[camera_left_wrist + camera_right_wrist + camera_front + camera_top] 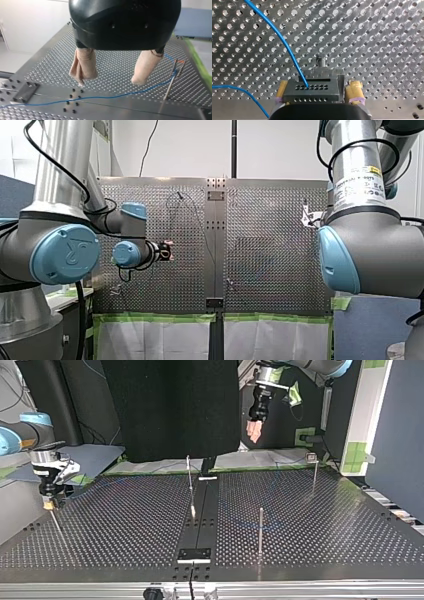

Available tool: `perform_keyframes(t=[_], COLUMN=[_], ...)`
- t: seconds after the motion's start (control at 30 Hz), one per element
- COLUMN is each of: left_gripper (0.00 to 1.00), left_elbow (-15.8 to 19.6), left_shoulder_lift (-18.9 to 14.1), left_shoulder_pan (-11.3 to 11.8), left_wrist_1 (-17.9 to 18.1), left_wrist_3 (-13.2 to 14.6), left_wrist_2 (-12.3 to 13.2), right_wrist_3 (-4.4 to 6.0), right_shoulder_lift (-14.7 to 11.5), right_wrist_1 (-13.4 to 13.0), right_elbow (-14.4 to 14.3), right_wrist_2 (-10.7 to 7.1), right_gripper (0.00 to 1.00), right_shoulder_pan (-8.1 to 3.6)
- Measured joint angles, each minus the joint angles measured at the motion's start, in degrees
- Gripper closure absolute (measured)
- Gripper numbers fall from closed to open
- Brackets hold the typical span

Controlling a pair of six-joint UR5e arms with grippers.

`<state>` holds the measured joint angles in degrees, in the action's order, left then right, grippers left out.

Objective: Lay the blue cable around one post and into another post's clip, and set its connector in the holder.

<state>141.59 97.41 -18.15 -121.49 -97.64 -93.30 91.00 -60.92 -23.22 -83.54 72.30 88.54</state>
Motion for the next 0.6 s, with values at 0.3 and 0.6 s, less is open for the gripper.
perform_keyframes(t=[0.3,0.6], left_gripper=[0.00,0.00], left_elbow=[0.19,0.85], left_shoulder_lift=[0.00,0.00], left_shoulder_pan=[0.10,0.11], left_wrist_1=[4.46,0.56], left_wrist_3=[2.32,5.72], left_wrist_2=[-0.92,-4.41], right_wrist_3=[0.00,0.00], right_shoulder_lift=[0.00,0.00], right_wrist_1=[0.00,0.00], right_elbow=[0.00,0.00], right_wrist_2=[0.00,0.00], right_gripper=[0.00,0.00], right_shoulder_pan=[0.00,0.00])
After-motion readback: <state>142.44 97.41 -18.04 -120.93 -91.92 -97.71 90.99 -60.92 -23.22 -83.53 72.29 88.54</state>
